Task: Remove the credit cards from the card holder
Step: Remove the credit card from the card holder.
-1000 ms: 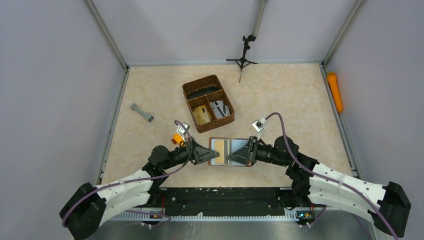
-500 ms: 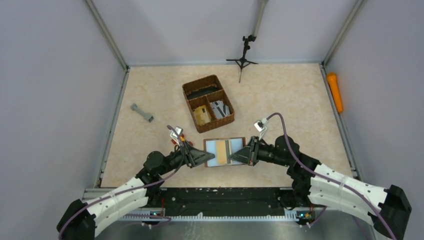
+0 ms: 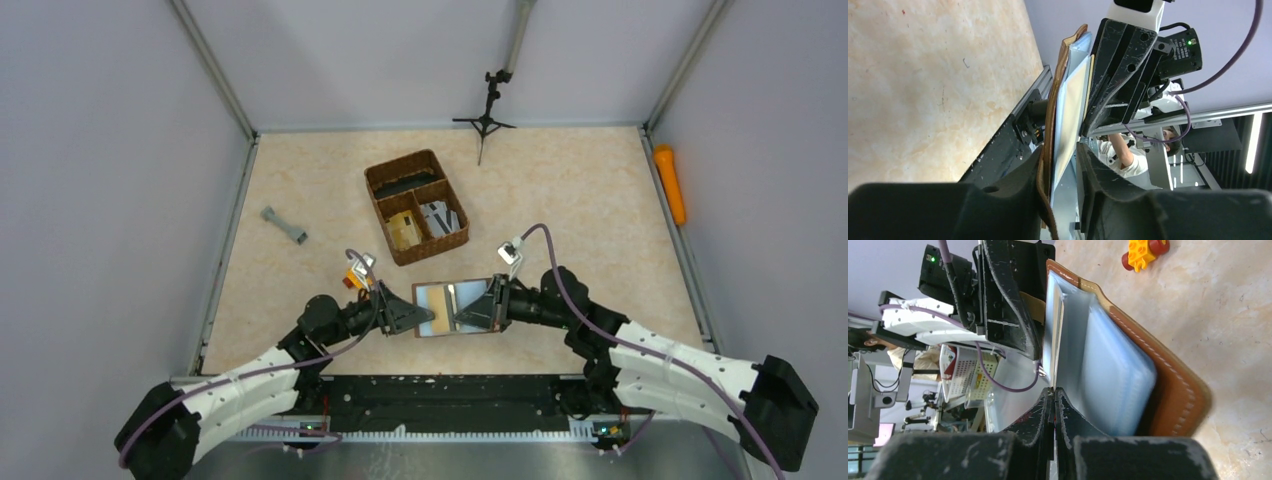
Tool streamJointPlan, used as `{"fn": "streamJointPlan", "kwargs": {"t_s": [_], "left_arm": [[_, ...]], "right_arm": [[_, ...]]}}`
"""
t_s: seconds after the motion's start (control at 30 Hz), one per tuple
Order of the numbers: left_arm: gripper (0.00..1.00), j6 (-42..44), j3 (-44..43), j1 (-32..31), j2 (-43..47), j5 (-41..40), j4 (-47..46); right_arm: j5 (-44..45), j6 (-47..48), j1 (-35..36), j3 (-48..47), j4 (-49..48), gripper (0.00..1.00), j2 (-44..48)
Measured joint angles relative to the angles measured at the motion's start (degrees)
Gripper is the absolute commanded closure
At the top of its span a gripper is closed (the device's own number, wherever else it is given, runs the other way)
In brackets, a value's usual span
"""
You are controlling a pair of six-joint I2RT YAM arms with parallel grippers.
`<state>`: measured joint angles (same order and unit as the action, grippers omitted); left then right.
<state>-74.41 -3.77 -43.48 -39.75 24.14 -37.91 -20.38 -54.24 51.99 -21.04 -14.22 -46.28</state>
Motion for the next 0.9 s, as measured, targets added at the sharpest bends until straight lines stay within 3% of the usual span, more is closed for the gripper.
{"fn": "streamJointPlan", "kwargs": {"t_s": [0.1,0.17,0.47,0.9], "left_arm": [[0.92,0.00,-0.02,0.00,-3.08,1.16,-1.95],[0.99,-0.28,-0.02,0.02,-3.54,1.55,-2.84],[1.00,0.68,0.15,0.11,2.43,1.05,-1.77],[1.00,1.95,0.68,0.13,12.20,-4.79,10.21]], "right_arm": [[-0.87,-0.09,-0.04,0.07,-0.68,1.00,-1.20],[-0.96,-0.04,-0.04,0.07,-0.72,1.00,-1.29],[1.11,0.66,-0.17,0.04,2.32,1.00,2.03],[3.65,1.79,-2.78,0.02,8.15,1.00,4.87]]}}
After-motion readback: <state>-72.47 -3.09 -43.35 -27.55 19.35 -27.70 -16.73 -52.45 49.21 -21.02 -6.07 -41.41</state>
